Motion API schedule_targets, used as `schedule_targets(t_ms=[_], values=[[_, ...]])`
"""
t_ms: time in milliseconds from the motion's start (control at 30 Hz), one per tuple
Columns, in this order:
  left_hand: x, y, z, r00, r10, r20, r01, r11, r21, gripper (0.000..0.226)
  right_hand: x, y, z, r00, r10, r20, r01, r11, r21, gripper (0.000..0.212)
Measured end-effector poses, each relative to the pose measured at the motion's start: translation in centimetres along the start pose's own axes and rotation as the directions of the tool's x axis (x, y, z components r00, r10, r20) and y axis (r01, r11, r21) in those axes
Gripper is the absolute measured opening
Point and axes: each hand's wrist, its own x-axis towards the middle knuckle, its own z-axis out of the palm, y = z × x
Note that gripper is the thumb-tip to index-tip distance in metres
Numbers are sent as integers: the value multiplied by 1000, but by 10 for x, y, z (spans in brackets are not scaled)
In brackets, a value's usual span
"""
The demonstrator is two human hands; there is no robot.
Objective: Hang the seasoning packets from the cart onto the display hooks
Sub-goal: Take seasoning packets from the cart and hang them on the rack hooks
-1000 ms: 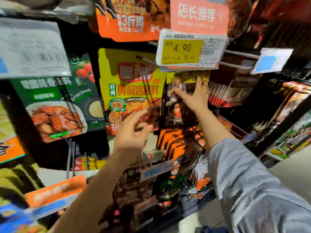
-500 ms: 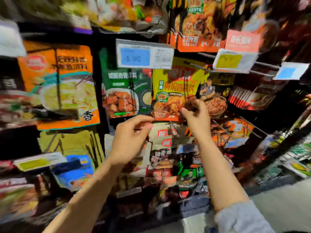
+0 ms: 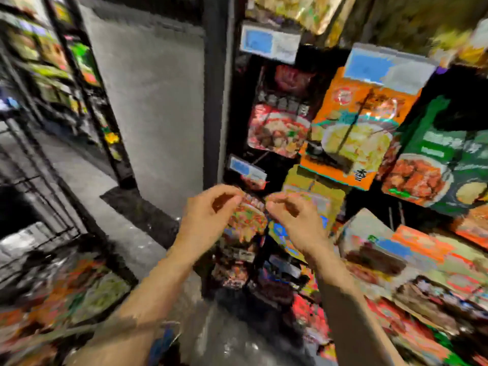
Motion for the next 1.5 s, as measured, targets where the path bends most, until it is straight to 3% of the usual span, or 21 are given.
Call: schedule_targets(t_ms=[67, 133, 233, 400, 500, 600, 667, 833, 933, 1067, 1133, 1233, 1333, 1433, 1500], values=[[-15, -20, -39, 988, -98, -120, 102, 994, 32, 26, 9, 0, 45, 991, 2, 134, -8, 999, 40, 18], [-36, -36, -80, 961, -153, -230, 182, 977, 111, 14, 13, -3, 91, 962, -13, 273, -11, 996, 84, 20], [-82, -53, -152, 871, -196, -451, 300, 938, 172, 17, 10, -13, 160, 876, -16, 482, -51, 991, 126, 20], [-201, -68, -253, 549, -231, -803, 521, 846, 112, 28, -13, -28, 265, 664, -107, 740, 1, 990, 142, 29], [-274, -66, -282, 356, -236, -904, 665, 744, 68, 16, -39, -28, 321, 568, -147, 810, 41, 988, 150, 13], [-329, -73, -298, 227, -242, -943, 763, 647, 17, 9, -63, -17, 366, 491, -120, 863, 37, 992, 117, 20], [-353, -82, -306, 195, -244, -950, 784, 621, 2, 10, -77, -11, 392, 449, -70, 891, 47, 997, 54, 24], [-375, -115, -324, 225, -308, -924, 794, 608, -9, 24, -96, 2, 438, 417, 14, 909, 82, 995, -54, 29], [-367, -140, -332, 331, -309, -892, 781, 620, 75, 22, -97, 9, 448, 393, 48, 918, 183, 975, -130, 23], [-344, -177, -341, 592, -247, -767, 759, 490, 428, 54, -85, 39, 455, 423, 214, 880, 142, 944, -298, 32], [-332, -199, -341, 688, -262, -677, 712, 427, 558, 59, -77, 59, 456, 446, 287, 848, 174, 901, -396, 39], [-323, -223, -334, 710, -286, -644, 704, 333, 628, 62, -60, 94, 458, 432, 395, 810, 279, 796, -537, 48], [-326, -225, -327, 745, -252, -617, 662, 174, 729, 65, -50, 133, 461, 424, 488, 763, 346, 691, -635, 57], [-326, -227, -327, 836, -270, -477, 509, 61, 858, 66, -43, 171, 475, 470, 465, 750, 475, 584, -659, 60], [-325, -228, -328, 852, -294, -433, 465, 48, 884, 66, -40, 190, 484, 478, 456, 751, 542, 520, -660, 62]])
